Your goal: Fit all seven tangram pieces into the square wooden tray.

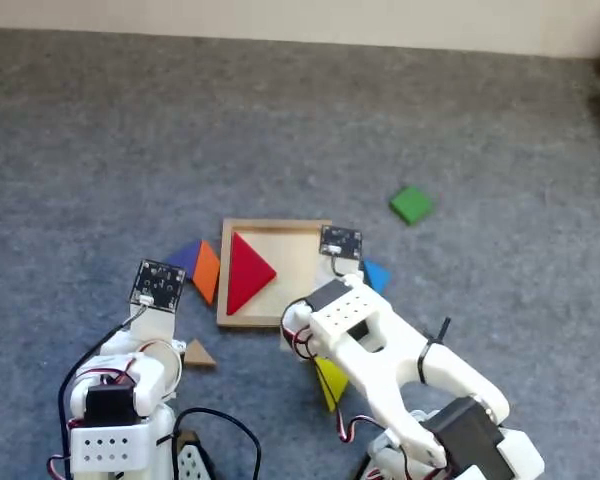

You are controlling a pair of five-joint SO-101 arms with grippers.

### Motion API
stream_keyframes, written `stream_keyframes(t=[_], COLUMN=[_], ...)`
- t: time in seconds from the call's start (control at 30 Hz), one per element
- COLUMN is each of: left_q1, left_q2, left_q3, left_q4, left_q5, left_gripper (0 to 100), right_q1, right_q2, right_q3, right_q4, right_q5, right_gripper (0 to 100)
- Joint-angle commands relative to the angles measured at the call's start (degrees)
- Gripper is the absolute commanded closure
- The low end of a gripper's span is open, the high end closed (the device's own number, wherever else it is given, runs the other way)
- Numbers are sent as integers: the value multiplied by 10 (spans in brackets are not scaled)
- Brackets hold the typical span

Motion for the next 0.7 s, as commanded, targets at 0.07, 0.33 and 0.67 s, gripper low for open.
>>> stream_keyframes(t=[0.07, 0.33, 0.67], left_q1=[8, 8, 8], left_q2=[-28, -28, -28], left_q3=[11, 11, 11], left_q4=[4, 4, 4], left_q5=[4, 4, 4], left_gripper=[994, 994, 994], right_q1=[10, 12, 22], right_q2=[-7, -7, -8], right_q3=[26, 36, 47], right_q4=[-3, -3, -32], right_q5=[-6, -6, -6], right_gripper=[545, 546, 707])
